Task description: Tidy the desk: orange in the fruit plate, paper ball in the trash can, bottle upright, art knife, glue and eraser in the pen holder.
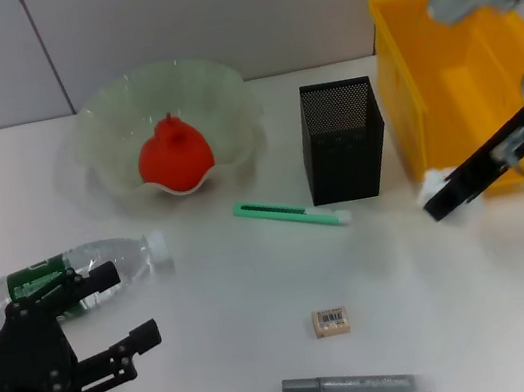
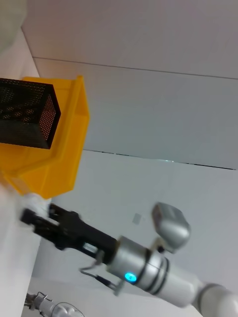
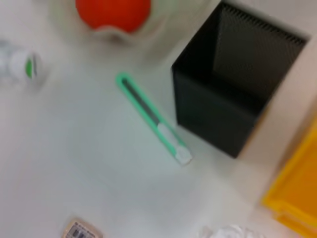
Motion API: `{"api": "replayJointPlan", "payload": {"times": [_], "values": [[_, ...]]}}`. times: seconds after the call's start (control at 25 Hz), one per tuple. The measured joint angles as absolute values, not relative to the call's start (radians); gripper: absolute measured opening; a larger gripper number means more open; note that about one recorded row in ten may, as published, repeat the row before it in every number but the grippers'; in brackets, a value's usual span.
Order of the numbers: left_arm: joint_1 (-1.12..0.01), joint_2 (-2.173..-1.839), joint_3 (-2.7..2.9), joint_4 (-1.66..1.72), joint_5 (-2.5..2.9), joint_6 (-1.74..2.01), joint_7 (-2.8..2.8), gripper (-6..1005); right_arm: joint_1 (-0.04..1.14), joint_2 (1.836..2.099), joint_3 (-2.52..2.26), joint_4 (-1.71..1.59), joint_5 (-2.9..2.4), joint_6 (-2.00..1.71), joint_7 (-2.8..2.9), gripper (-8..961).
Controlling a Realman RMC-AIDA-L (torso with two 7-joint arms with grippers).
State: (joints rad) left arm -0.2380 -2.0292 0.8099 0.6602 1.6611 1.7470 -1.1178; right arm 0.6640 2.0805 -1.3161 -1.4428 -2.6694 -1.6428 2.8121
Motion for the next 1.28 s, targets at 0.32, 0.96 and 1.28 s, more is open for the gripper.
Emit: {"api": "replayJointPlan", "payload": {"times": [0.32,0.96,1.28], "values": [[-0.226,-2.028,0.81,0.66,1.658,1.748,-1.117,824,0.625,2.078,-1.183,-1.748,-2.774,-1.779,2.774,559],[-0.21,-2.027,0.784,0.647,1.655,1.763,-1.126,820,0.567,2.082,-1.235,-1.379,-2.748,-1.176,2.592,582],[-0.205,-2.028,0.783,0.647,1.654,1.77,-1.127,819,0.57,2.079,-1.222,-1.292,-2.665,-1.045,2.526,594]]}}
